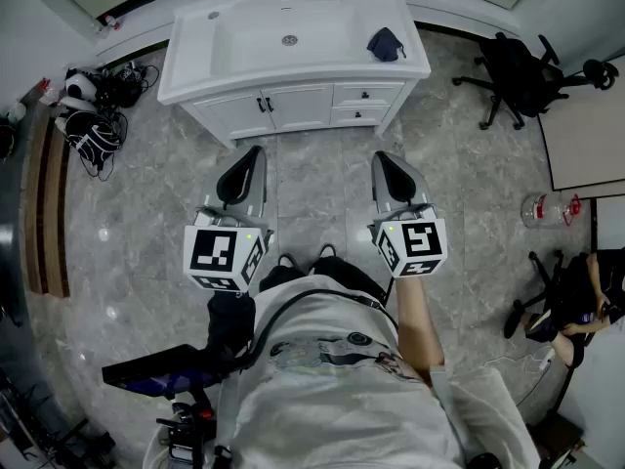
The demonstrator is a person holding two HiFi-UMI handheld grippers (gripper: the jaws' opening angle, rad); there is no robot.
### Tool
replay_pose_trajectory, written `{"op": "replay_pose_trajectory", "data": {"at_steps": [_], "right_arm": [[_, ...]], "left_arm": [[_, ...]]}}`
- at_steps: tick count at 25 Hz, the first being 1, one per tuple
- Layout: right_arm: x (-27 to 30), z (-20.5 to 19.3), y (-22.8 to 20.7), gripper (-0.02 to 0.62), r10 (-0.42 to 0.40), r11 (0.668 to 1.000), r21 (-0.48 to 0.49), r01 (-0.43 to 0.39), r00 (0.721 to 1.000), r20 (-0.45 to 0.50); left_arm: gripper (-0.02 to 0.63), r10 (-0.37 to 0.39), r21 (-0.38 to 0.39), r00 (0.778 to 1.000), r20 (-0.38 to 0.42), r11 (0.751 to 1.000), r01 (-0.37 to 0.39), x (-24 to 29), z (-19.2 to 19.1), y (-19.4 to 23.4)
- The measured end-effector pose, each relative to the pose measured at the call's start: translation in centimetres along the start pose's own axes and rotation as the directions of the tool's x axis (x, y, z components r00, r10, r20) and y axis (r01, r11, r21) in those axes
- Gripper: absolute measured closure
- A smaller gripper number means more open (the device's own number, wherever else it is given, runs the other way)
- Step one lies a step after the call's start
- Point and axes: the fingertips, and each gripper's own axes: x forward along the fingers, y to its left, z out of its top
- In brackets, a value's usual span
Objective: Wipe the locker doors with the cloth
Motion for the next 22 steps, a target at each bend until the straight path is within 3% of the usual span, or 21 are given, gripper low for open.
{"op": "replay_pose_trajectory", "data": {"at_steps": [15,22], "right_arm": [[2.4,-0.9,-1.6,0.591,0.077,0.997,0.029,-0.076,0.997,-0.01],[6.7,-2.7,-2.5,0.589,0.083,0.994,0.077,-0.078,0.995,-0.057]], "left_arm": [[0.604,0.009,-0.009,0.999,-0.035,1.0,-0.009,3.3,-0.8,-0.8],[0.604,0.0,-0.023,0.997,-0.078,1.0,-0.002,6.6,-2.0,1.7]]}}
